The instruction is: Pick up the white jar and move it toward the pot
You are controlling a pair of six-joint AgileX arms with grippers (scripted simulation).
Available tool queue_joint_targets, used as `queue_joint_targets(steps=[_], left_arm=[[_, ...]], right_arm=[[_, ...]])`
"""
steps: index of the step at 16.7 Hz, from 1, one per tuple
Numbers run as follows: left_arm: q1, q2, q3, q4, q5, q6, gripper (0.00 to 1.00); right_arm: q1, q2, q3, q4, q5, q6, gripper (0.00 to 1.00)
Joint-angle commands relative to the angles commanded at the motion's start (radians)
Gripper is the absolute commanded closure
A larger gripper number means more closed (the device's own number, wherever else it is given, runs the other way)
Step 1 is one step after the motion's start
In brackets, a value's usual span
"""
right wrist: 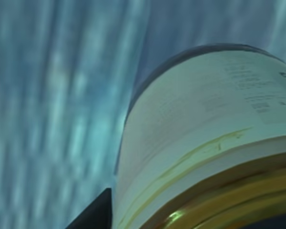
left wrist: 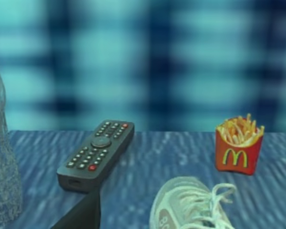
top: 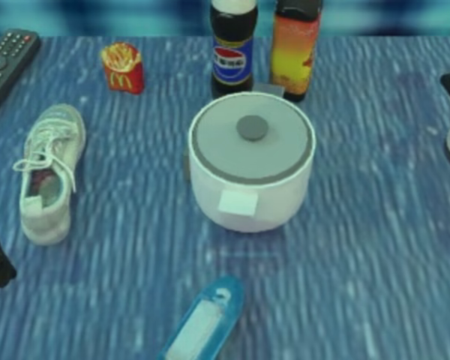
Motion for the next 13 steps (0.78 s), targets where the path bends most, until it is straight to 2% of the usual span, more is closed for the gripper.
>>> queue_joint_targets(steps=[8,10,13], left_arm=[[0.0,0.0,0.0,0.0,0.0,0.0,0.0],[0.0,0.0,0.0,0.0,0.0,0.0,0.0],[0.0,0.0,0.0,0.0,0.0,0.0,0.0]], right_arm=[[0.007,-0.044,-0.046,-0.01,-0.001,0.016,1.0],[0.038,-0.014,-0.029,-0.002,-0.003,0.073,1.0],[0.109,0.044,0.006,0.023,-0.005,0.231,1.0]])
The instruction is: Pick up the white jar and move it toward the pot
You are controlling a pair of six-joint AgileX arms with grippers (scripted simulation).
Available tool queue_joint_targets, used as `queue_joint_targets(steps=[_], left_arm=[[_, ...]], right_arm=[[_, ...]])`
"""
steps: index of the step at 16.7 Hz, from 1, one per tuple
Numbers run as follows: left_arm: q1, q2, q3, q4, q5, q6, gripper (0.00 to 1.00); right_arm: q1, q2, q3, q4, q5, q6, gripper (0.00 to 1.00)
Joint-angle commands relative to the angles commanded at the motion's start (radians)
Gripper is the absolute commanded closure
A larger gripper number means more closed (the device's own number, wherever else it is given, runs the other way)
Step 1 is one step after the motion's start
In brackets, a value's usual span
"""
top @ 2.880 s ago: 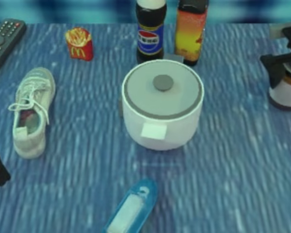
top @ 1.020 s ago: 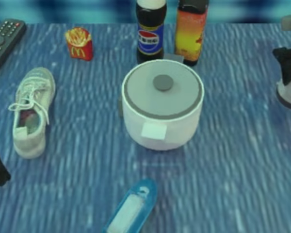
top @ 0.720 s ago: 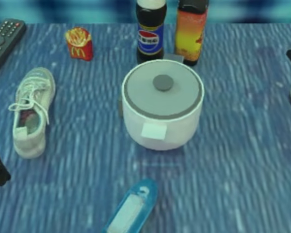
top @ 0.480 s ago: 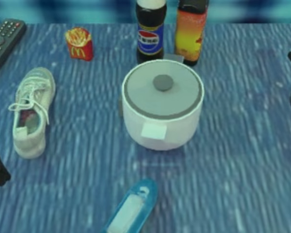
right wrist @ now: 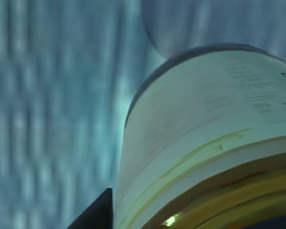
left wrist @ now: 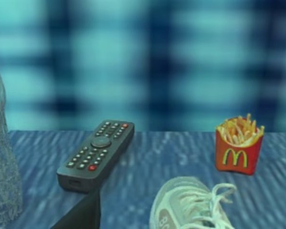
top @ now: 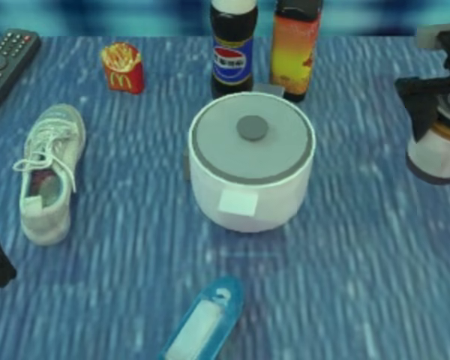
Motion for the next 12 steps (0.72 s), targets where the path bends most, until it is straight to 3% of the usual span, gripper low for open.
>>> queue_joint_targets(steps=[5,12], left_arm=[[0.0,0.0,0.0,0.0,0.0,0.0,0.0],[0.0,0.0,0.0,0.0,0.0,0.0,0.0]], right_arm=[[0.12,0.09,0.046,0.046,0.002,0.246,1.0],[0.135,0.098,0.043,0.055,0.001,0.276,1.0]])
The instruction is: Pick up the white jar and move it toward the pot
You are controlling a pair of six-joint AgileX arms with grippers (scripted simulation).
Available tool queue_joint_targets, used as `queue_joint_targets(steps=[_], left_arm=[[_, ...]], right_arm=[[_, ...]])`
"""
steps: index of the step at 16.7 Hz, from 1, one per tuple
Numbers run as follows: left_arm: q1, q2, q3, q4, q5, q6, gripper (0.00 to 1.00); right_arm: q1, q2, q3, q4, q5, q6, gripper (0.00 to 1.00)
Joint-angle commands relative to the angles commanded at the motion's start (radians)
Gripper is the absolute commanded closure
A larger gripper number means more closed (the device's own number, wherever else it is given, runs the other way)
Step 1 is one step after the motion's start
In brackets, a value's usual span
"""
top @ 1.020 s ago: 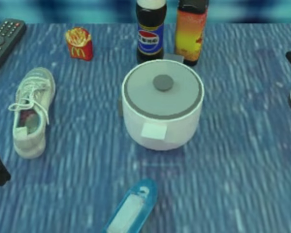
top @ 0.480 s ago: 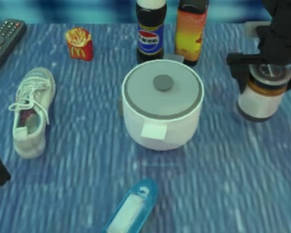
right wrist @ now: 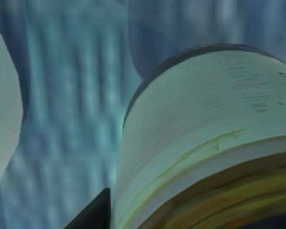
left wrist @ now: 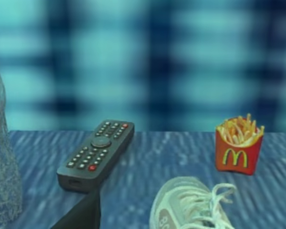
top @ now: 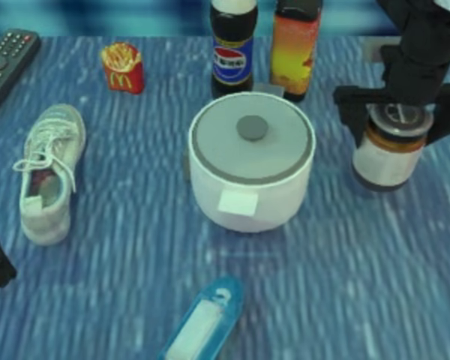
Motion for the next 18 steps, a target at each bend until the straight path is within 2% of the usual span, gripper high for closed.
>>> queue_joint_targets(steps=[6,11,18], left_arm=[[0.0,0.0,0.0,0.0,0.0,0.0,0.0],[0.0,0.0,0.0,0.0,0.0,0.0,0.0],[0.0,0.0,0.0,0.0,0.0,0.0,0.0]], right_arm=[[0.004,0.029,-0.128,0.163,0.001,0.003,1.0],[0.006,0.034,-0.142,0.178,0.002,0.003,1.0],[0.006,0.034,-0.142,0.178,0.002,0.003,0.47]])
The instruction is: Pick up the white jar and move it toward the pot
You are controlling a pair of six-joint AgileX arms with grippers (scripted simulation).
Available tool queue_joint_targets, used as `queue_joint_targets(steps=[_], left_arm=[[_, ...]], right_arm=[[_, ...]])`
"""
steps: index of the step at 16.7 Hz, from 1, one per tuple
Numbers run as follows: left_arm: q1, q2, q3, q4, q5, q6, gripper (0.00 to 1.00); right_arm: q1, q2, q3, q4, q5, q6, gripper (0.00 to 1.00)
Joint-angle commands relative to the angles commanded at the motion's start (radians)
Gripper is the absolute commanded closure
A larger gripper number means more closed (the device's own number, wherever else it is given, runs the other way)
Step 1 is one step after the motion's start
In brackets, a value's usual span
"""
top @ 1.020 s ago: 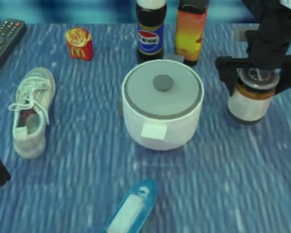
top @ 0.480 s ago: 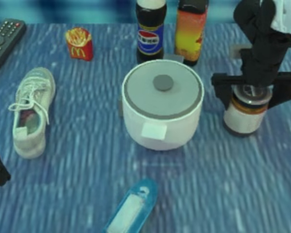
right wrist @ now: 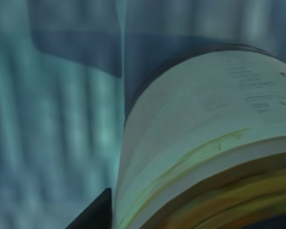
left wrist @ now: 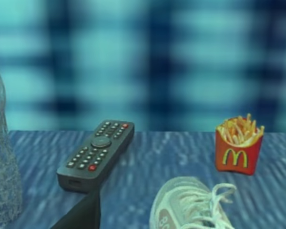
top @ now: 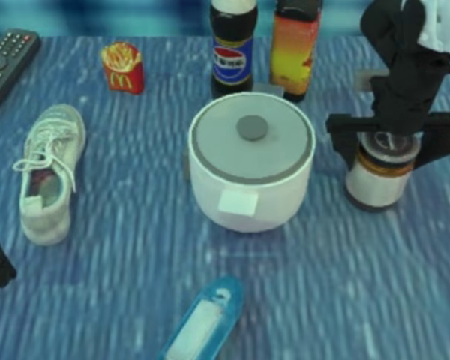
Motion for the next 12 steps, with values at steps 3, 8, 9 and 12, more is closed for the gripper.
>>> queue_joint_targets(steps=[3,8,9,12], left_arm=[[0.0,0.0,0.0,0.0,0.0,0.0,0.0],[0.0,0.0,0.0,0.0,0.0,0.0,0.0],[0.0,0.0,0.0,0.0,0.0,0.0,0.0],[0.0,0.0,0.0,0.0,0.0,0.0,0.0]], right_arm=[[0.0,0.0,0.0,0.0,0.0,0.0,0.25],[0.0,0.0,0.0,0.0,0.0,0.0,0.0],[0.0,0.0,0.0,0.0,0.0,0.0,0.0],[0.0,0.0,0.0,0.0,0.0,0.0,0.0]])
